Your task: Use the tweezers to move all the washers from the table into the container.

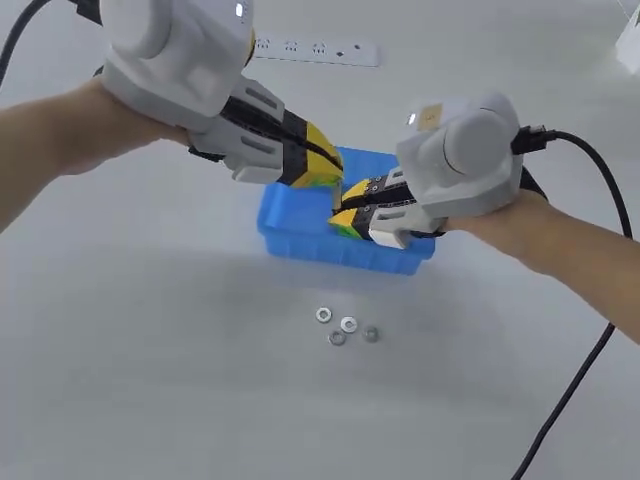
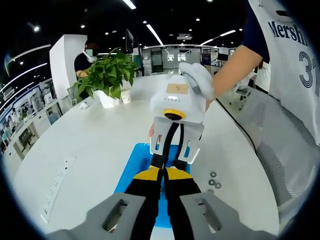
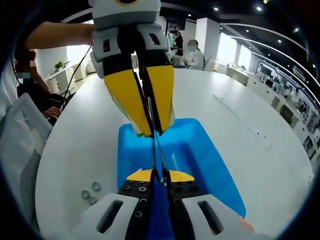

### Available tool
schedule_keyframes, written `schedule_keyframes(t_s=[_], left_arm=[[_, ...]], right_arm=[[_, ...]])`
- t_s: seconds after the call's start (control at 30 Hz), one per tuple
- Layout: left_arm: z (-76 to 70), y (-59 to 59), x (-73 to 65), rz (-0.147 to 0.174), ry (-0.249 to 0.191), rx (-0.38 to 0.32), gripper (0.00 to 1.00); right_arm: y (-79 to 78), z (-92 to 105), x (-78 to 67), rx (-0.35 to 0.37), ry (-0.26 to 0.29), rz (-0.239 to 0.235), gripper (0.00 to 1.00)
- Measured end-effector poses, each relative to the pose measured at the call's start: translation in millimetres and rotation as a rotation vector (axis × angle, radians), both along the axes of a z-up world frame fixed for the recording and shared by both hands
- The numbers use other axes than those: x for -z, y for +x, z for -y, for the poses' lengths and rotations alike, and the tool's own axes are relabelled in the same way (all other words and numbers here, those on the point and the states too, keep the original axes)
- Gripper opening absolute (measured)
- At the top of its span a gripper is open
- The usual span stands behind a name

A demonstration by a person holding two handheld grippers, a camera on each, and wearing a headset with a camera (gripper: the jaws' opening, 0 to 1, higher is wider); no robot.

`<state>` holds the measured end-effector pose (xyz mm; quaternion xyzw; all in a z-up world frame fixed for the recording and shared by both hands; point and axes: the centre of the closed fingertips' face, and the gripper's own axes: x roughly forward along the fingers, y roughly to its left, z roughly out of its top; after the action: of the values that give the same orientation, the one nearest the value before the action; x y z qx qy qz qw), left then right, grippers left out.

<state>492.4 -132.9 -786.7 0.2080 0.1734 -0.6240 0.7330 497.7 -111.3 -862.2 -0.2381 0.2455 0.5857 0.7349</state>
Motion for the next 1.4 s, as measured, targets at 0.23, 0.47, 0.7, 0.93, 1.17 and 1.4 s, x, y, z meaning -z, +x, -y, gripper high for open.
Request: schedule_keyframes(t_s=[0.23,0.47,0.7,0.93,1.17,1.4], left_arm=[[-0.6,-3.8,-1.7,0.002,0.008,0.004,0.06],[-0.7,-6.9,-9.0,0.015,0.007,0.002,0.06],[1.7,-14.2,-22.8,0.039,0.008,0.005,0.06],[-1.5,-20.8,-38.5,0.061,0.01,0.02,0.06],[-4.5,-39.9,-59.8,0.083,0.007,0.044,0.05],[-6.7,-63.4,-78.7,0.118,0.009,0.065,0.05]], right_arm=[[-0.1,-0.8,-0.4,0.011,-0.006,-0.005,0.11],[-0.9,-2.3,-6.3,0.017,0.004,0.001,0.12],[-2.5,-5.0,-18.6,0.025,0.02,0.012,0.12],[-7.3,-8.6,-35.5,0.026,0.04,0.038,0.12],[-21.8,-11.8,-56.0,-0.001,0.054,0.079,0.12],[-41.8,-16.1,-75.4,-0.031,0.077,0.137,0.14]])
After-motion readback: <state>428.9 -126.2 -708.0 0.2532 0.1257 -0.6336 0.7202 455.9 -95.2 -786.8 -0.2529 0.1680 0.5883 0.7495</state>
